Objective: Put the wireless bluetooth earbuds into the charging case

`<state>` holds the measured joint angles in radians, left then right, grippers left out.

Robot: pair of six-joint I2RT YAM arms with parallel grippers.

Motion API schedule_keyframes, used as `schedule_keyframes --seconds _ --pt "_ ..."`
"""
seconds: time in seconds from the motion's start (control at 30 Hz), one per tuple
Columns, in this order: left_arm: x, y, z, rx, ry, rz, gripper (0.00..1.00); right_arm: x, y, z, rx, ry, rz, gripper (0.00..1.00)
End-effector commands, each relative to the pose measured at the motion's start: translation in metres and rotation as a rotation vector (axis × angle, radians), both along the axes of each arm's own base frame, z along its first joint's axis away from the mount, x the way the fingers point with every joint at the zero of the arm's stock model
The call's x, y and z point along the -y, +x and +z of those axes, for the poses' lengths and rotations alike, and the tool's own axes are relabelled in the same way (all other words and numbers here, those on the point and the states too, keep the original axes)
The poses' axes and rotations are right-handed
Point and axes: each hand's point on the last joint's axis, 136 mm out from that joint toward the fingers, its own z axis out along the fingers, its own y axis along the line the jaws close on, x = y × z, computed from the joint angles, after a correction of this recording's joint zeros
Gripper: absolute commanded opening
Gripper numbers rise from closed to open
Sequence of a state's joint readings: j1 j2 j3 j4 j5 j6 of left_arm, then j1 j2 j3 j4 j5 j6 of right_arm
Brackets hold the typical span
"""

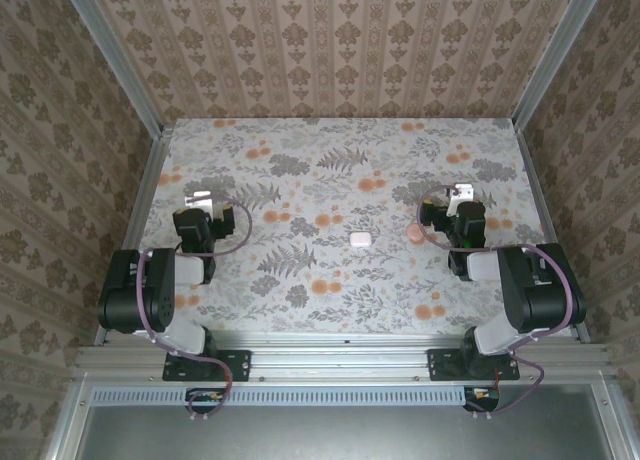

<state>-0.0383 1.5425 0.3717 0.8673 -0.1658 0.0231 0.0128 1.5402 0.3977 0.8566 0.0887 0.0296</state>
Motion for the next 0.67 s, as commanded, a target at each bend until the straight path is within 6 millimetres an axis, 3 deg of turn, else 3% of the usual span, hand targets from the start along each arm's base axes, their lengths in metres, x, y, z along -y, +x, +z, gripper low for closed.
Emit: schedule_keyframes --seconds 0.0,0.63 --pt "-0.0014 0.0053 0.0123 0.038 -0.002 0.014 1.0 -0.0034 0.0037 0.0058 0.015 0.021 0.016 1.0" --pt "-0.0016 0.0051 0.0126 0.04 -0.004 0.013 1.0 -0.0027 0.0035 0.006 0.017 0.034 0.022 1.0"
